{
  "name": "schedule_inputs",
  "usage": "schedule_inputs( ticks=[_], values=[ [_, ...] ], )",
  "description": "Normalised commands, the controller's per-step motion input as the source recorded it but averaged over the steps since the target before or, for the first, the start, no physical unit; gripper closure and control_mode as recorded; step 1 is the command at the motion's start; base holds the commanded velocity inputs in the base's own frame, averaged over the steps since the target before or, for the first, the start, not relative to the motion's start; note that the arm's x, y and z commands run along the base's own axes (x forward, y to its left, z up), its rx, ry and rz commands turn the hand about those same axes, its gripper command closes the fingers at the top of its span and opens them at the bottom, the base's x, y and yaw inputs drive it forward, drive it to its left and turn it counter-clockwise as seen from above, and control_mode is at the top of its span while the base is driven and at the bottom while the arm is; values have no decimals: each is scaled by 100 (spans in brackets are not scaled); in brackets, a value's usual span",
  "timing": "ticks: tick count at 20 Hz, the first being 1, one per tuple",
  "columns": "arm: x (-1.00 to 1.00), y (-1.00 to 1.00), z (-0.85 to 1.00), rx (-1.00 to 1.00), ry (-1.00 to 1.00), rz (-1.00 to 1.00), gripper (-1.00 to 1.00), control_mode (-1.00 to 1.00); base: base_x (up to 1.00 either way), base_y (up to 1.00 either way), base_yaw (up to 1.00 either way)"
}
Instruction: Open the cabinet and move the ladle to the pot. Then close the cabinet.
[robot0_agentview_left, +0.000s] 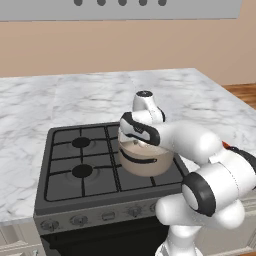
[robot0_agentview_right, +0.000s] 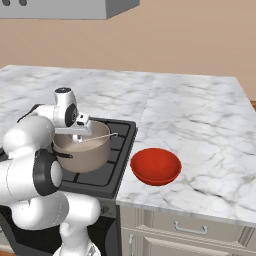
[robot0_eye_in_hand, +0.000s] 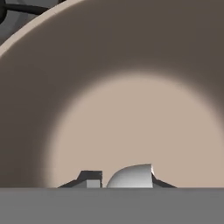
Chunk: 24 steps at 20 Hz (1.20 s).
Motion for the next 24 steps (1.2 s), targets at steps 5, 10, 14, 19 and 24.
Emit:
schedule_inputs(
  ticks=[5,10,14,19,24],
  values=[
    [8,10,-7,0,6,3,-100,-100,0,0,0],
    [0,0,0,0,0,2,-100,-100,0,0,0],
    [-8,0,2,0,0,2,-100,-100,0,0,0],
    [-33,4,37,0,-1,1,-100,-100,0,0,0],
    [-61,2,94,1,-3,0,-100,-100,0,0,0]
  ],
)
